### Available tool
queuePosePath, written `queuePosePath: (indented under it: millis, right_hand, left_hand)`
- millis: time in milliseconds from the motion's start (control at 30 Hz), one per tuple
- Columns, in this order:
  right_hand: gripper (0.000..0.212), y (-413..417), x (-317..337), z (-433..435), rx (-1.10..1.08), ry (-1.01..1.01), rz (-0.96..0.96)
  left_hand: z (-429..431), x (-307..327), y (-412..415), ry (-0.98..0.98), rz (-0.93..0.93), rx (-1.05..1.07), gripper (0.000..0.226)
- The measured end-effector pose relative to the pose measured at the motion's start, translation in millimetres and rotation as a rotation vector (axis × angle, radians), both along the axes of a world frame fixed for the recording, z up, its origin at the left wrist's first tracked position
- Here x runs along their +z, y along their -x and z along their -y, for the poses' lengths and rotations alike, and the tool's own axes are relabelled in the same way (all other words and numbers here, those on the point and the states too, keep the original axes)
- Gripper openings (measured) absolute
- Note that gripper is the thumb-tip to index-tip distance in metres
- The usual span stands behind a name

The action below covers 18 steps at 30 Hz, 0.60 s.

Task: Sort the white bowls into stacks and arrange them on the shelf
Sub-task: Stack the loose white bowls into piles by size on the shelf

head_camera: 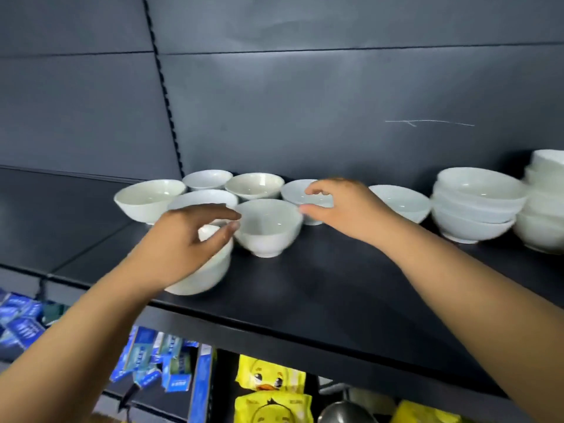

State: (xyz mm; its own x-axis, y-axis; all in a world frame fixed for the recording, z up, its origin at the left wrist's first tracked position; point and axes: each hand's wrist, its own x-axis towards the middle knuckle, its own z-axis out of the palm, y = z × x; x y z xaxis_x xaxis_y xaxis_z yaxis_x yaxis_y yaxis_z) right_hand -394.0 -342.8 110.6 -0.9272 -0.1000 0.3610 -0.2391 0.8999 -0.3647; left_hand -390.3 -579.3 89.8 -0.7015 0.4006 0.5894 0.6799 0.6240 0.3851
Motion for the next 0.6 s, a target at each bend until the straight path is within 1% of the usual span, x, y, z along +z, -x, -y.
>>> queuePosePath:
  millis: [67, 100, 167, 233, 267, 333, 400, 433, 500, 567, 600]
  right_hand:
    - [0.044, 10.3, -1.9, 31.8, 0.075, -0.051, 0.027]
    - [0.049, 15.7, -5.1, 45.2, 0.100, -0.082, 0.083]
    - [0.054, 25.4, -11.8, 61.6, 0.105, -0.109, 0.227]
    - [0.046, 35.8, -16.4, 68.9, 0.100, -0.073, 0.326]
    - [0.045, 40.0, -17.0, 70.1, 0.101, -0.063, 0.353]
    - [0.053, 47.1, -16.8, 69.2, 0.108, -0.056, 0.407]
    - [0.052, 54.8, -14.6, 67.7, 0.104, -0.026, 0.450]
    - [0.049, 60.4, -12.0, 66.7, 0.104, 0.006, 0.447]
    - [0.044, 76.7, -5.2, 66.1, 0.121, 0.098, 0.374]
    - [0.043, 99.9, 3.1, 66.1, 0.127, 0.139, 0.282]
    - [0.043, 112.3, 6.8, 65.8, 0.126, 0.138, 0.264]
  left_hand:
    - [33.8, -4.4, 18.1, -0.017, 0.054, 0.091, 0.013]
    - [48.5, -8.5, 27.9, -0.027, 0.077, 0.136, 0.011]
    - [71.8, -16.2, 47.8, -0.025, 0.110, 0.188, 0.015]
    - [91.4, -19.8, 68.3, -0.046, 0.148, 0.249, 0.020]
    - [99.6, -22.1, 78.6, -0.079, 0.180, 0.284, 0.024]
    - [115.7, -28.9, 101.2, -0.159, 0.225, 0.359, 0.037]
    - [127.6, -35.9, 122.4, -0.225, 0.284, 0.424, 0.048]
    - [131.9, -40.2, 131.8, -0.248, 0.304, 0.428, 0.052]
    - [137.0, -51.2, 146.9, -0.282, 0.368, 0.444, 0.063]
    - [137.3, -60.2, 155.8, -0.399, 0.462, 0.424, 0.080]
    - [137.4, -64.6, 160.6, -0.475, 0.489, 0.396, 0.075]
